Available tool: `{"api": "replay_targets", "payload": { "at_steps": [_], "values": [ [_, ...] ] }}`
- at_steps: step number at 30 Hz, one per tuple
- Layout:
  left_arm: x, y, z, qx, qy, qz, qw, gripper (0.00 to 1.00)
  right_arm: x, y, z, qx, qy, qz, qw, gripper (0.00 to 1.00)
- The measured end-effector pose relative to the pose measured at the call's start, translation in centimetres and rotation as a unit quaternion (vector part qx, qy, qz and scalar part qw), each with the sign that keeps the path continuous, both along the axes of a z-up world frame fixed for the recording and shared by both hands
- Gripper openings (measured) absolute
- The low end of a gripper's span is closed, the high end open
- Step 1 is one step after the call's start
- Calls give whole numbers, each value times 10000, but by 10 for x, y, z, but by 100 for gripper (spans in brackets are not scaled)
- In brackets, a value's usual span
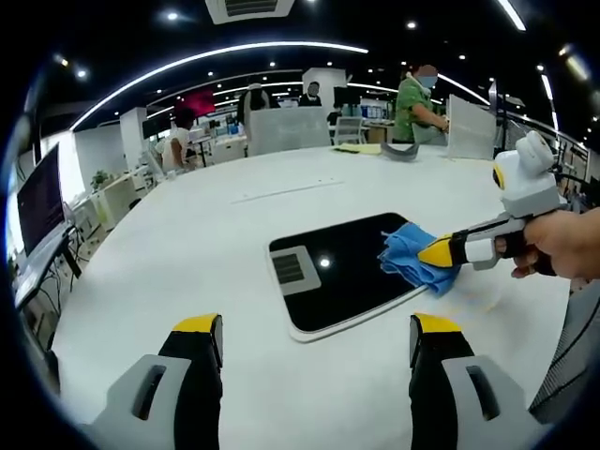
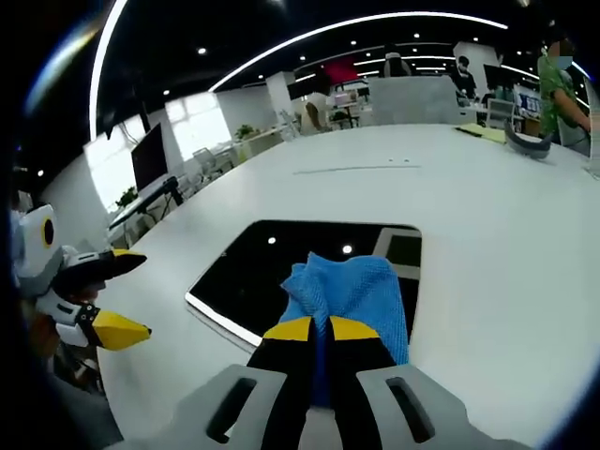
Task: Wipe the mirror surface with the cleaning cloth until all visible marks leave the cleaned area.
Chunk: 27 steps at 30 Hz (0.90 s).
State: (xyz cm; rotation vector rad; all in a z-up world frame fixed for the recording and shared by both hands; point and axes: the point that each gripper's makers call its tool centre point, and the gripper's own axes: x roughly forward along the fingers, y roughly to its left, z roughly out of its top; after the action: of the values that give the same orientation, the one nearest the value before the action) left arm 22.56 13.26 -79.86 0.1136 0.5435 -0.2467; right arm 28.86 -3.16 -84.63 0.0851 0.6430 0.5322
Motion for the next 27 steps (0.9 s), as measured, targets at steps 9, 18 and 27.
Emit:
{"api": "replay_targets", "payload": {
  "at_steps": [9, 18, 27],
  "values": [
    [2, 0, -2, 10, 6, -20, 10000, 82, -2, -4, 2, 11, -36, -76, 10000, 1],
    [3, 0, -3, -4, -6, -8, 10000, 82, -3, -2, 4, 49, -83, -110, 9999, 1],
    [3, 1, -3, -4, 6, 1, 10000, 82, -3, -1, 5, 44, -95, -128, 9999, 1]
  ]
}}
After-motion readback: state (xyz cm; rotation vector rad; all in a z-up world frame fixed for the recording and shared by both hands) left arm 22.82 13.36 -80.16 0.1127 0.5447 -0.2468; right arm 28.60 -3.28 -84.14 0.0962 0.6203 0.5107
